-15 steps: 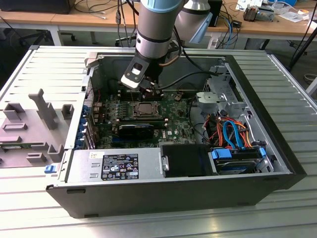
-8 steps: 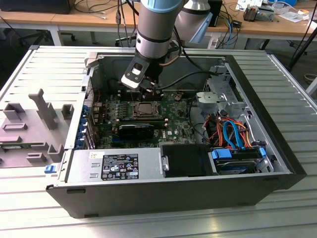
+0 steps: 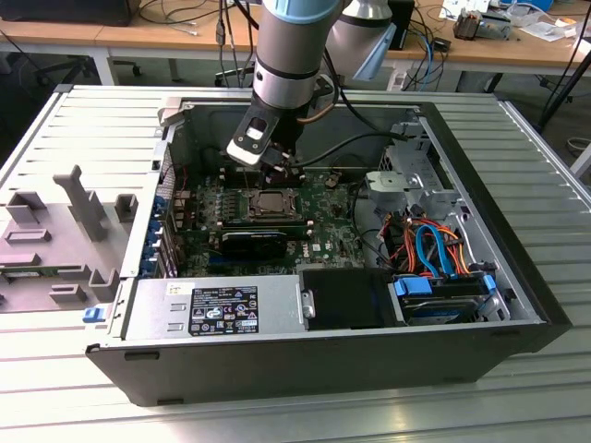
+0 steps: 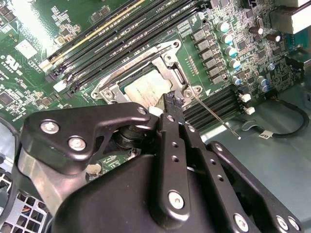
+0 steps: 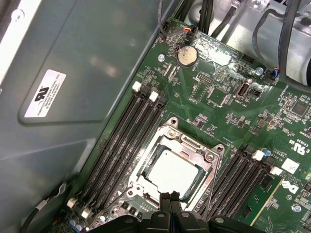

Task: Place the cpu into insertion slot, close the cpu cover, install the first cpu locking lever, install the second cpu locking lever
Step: 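Install the first cpu locking lever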

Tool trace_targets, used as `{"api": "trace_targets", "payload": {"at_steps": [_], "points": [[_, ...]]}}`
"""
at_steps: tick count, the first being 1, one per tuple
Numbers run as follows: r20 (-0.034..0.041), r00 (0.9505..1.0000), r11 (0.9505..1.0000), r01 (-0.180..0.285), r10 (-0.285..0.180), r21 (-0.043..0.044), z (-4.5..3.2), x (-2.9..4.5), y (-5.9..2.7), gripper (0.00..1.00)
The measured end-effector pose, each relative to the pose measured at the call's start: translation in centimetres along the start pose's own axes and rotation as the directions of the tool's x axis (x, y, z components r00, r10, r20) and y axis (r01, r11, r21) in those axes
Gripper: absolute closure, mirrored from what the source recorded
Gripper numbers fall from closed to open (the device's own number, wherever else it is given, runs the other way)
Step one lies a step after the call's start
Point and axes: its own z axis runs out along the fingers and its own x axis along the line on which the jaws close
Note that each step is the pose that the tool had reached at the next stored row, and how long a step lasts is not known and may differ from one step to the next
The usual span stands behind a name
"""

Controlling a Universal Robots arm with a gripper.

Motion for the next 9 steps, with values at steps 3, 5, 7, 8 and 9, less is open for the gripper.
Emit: {"api": "trace_targets", "payload": {"at_steps": [3,5,7,8,9], "points": [[0.0001,1.0000,1.0000,0.004,-0.004,0.0005,0.00,0.00,0.00,0.89],[0.0002,1.0000,1.0000,0.005,-0.005,0.0007,0.00,0.00,0.00,0.89],[0.0003,1.0000,1.0000,0.007,-0.007,0.0009,0.00,0.00,0.00,0.89],[0.0003,1.0000,1.0000,0.008,-0.008,0.0010,0.00,0.00,0.00,0.89],[0.0003,1.0000,1.0000,0.008,-0.008,0.0011,0.00,0.00,0.00,0.89]]}}
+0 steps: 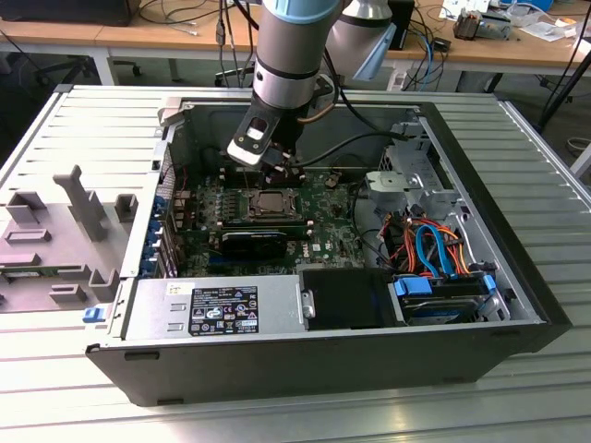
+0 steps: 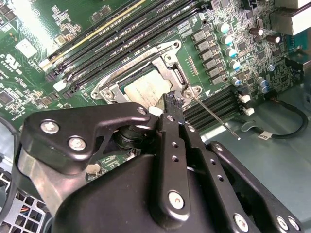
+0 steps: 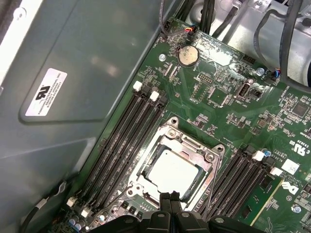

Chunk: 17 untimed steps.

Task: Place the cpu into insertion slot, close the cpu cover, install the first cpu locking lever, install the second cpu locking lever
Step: 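Install the first cpu locking lever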

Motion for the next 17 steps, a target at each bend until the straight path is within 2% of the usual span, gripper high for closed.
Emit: {"api": "trace_targets", "payload": {"at_steps": [17], "points": [[0.0007,0.9999,0.9999,0.016,-0.016,0.0022,0.00,0.00,0.00,0.89]]}}
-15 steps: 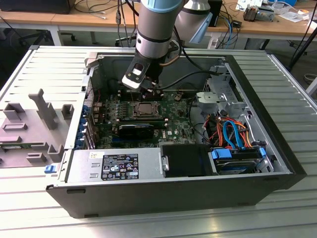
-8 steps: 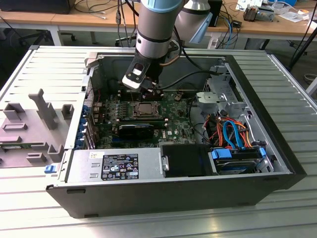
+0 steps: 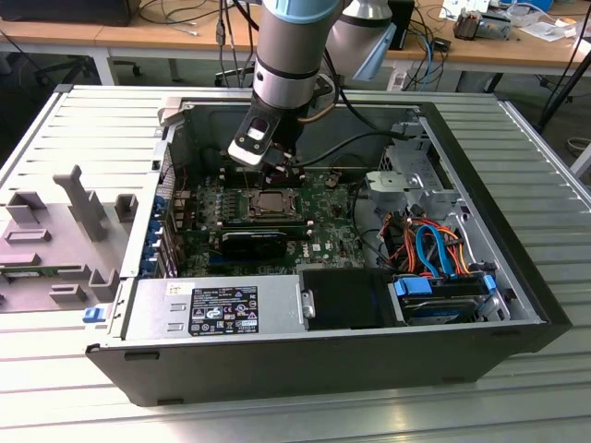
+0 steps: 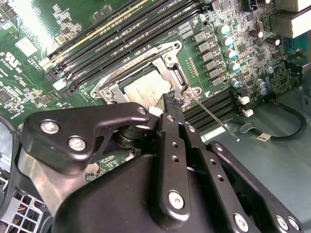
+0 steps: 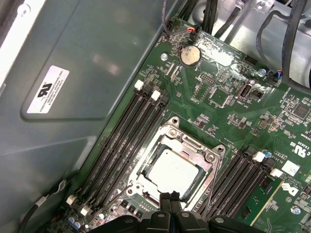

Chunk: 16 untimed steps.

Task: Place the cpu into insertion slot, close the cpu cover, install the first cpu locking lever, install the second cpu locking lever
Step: 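Install the first cpu locking lever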

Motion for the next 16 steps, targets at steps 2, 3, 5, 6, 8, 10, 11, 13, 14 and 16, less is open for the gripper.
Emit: {"api": "trace_targets", "payload": {"at_steps": [2,3,5,6,8,10,11,13,14,16], "points": [[0.0001,1.0000,1.0000,0.001,-0.001,0.0002,0.00,0.00,0.00,0.89],[0.0001,1.0000,1.0000,0.002,-0.002,0.0003,0.00,0.00,0.00,0.89],[0.0002,1.0000,1.0000,0.004,-0.004,0.0005,0.00,0.00,0.00,0.89],[0.0001,1.0000,1.0000,0.005,-0.005,0.0006,0.00,0.00,0.00,0.89],[0.0002,1.0000,1.0000,0.006,-0.006,0.0009,0.00,0.00,0.00,0.89],[0.0003,1.0000,1.0000,0.008,-0.008,0.0011,0.00,0.00,0.00,0.89],[0.0003,1.0000,1.0000,0.009,-0.009,0.0012,0.00,0.00,0.00,0.89],[0.0003,0.9999,0.9999,0.010,-0.010,0.0014,0.00,0.00,0.00,0.89],[0.0005,0.9999,0.9999,0.011,-0.011,0.0016,0.00,0.00,0.00,0.89],[0.0006,0.9999,0.9999,0.014,-0.014,0.0019,0.00,0.00,0.00,0.89]]}}
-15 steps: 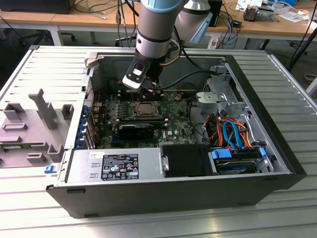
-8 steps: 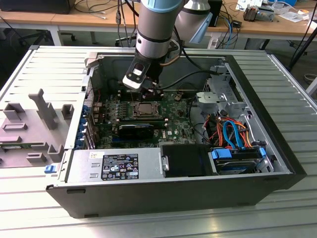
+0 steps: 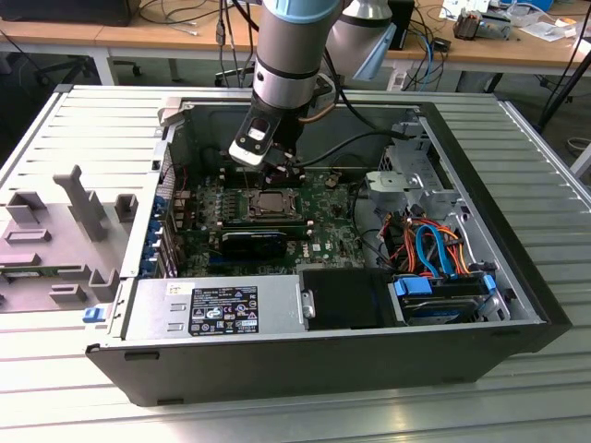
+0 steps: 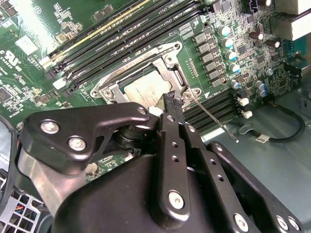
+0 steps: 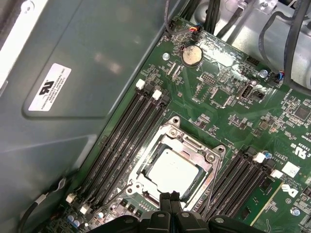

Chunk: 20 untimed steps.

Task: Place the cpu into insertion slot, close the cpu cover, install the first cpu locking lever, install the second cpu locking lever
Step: 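Install the first cpu locking lever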

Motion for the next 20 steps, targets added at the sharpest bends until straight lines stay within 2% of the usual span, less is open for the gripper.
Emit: {"api": "trace_targets", "payload": {"at_steps": [20], "points": [[0.0007,0.9999,0.9999,0.017,-0.017,0.0024,0.00,0.00,0.00,0.89]]}}
